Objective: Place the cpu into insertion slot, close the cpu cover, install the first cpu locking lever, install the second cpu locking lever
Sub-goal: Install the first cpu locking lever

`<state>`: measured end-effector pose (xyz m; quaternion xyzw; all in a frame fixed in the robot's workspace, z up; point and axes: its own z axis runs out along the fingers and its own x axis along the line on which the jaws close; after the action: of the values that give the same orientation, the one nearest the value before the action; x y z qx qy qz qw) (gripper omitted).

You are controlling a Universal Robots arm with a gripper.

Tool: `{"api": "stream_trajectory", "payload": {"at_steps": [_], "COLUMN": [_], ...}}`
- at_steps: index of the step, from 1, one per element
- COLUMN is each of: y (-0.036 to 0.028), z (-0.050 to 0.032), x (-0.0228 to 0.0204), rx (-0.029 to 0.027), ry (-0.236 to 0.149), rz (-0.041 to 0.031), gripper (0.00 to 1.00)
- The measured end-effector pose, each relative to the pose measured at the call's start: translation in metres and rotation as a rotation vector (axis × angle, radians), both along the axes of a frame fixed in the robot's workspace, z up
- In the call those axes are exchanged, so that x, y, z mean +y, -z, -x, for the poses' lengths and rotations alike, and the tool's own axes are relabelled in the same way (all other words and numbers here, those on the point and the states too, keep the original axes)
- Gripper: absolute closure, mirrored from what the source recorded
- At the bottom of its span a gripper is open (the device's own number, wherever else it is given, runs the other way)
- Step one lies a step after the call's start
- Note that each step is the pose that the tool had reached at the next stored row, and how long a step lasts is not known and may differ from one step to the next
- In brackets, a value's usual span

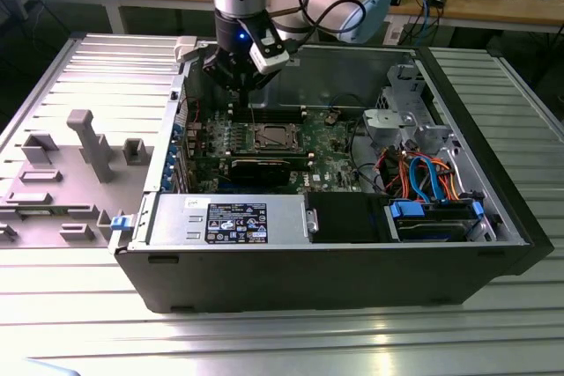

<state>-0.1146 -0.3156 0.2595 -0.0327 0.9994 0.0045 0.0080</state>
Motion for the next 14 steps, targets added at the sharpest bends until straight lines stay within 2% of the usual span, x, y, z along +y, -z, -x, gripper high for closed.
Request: {"api": "stream_trajectory", "payload": {"at_steps": [7, 14], "y": [0.0001, 0.0002], "z": [0.0000, -0.0033], "x": [0.0076, 0.0079], "rx": [-0.0001, -0.0017], "ry": [-0.010, -0.012], "rz": [0.0008, 0.0013], "gripper": [0.89, 0.89]}}
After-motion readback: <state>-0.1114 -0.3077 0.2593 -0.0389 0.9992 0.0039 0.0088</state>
